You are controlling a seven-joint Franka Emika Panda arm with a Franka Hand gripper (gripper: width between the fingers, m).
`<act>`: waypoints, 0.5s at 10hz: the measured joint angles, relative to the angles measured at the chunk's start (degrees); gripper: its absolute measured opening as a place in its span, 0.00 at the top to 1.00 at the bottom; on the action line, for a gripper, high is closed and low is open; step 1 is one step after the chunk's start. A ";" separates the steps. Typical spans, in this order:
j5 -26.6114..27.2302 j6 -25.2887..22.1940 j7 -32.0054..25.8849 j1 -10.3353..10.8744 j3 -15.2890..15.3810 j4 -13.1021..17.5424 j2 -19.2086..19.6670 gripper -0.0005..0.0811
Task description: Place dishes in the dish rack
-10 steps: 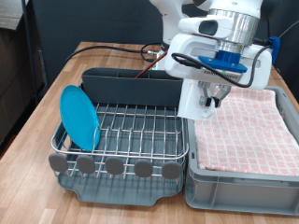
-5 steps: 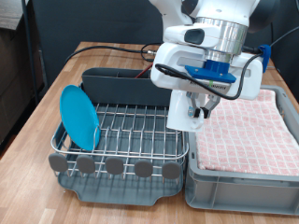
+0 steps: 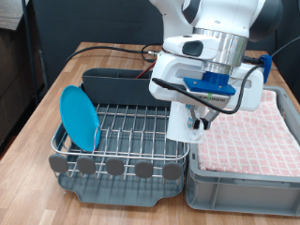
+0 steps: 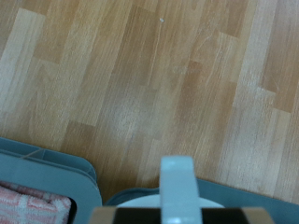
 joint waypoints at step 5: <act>0.37 -1.47 -0.90 -0.78 0.49 1.70 1.87 0.91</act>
